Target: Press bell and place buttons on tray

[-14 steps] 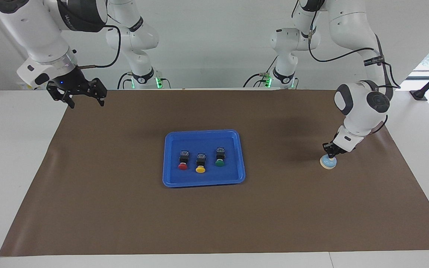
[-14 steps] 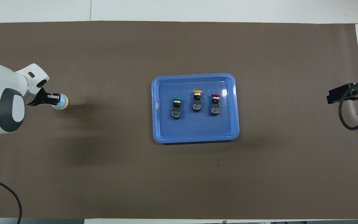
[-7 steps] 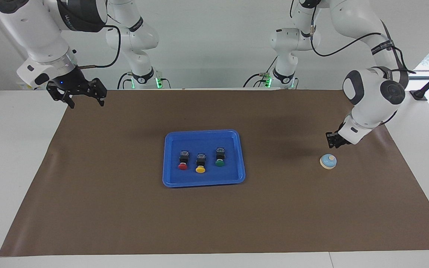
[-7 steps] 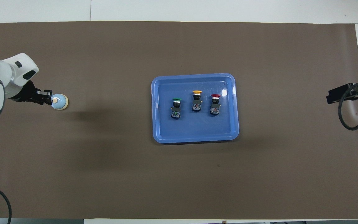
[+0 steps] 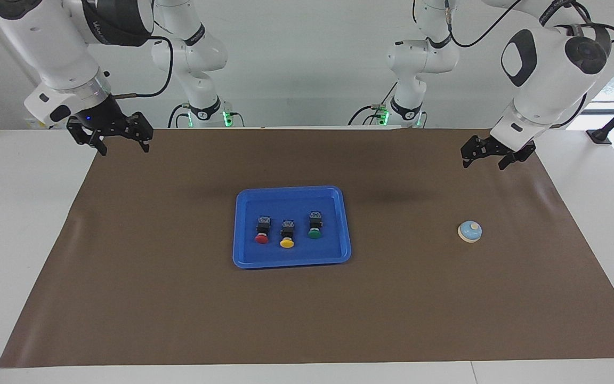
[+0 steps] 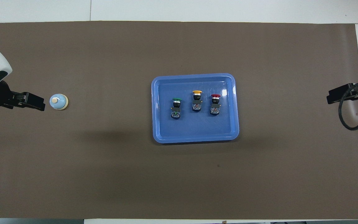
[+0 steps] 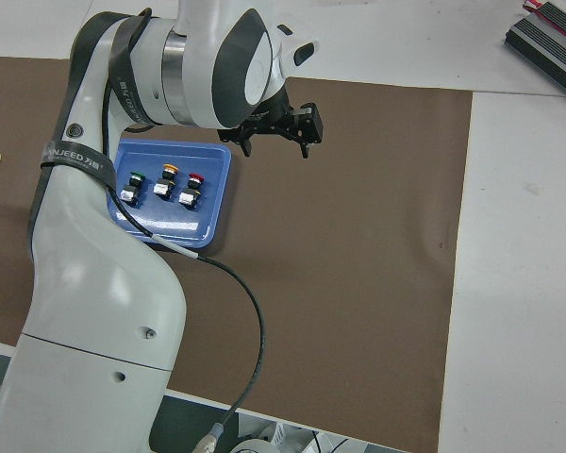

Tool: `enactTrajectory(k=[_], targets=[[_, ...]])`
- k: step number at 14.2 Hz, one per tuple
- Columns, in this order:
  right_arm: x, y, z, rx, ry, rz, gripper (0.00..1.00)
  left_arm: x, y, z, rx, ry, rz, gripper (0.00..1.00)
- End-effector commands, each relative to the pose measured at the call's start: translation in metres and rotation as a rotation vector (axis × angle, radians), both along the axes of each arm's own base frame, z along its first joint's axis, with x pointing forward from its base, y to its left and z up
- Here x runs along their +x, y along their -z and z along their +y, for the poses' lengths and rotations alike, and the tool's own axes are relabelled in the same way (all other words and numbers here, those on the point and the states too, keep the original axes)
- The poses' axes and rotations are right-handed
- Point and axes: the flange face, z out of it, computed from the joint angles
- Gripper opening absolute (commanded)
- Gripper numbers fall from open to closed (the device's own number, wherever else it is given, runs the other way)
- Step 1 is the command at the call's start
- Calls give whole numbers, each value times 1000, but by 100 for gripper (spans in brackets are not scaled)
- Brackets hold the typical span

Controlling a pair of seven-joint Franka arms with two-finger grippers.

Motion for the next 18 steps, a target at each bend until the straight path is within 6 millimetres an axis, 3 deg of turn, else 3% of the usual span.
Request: enactTrajectory(k=[1, 6, 10, 18], targets=[[-5, -3, -2, 8, -6, 9, 100, 11, -11, 2, -9, -15, 0, 100], [-5, -3, -1, 8, -8, 9, 100, 16, -11, -2, -2, -4, -9, 100], [-5, -3, -1, 8, -8, 9, 100, 31, -30, -6, -4, 2, -20, 100], [-5, -3, -2, 8, -6, 9, 100, 22, -34, -17, -9, 27, -7, 100]])
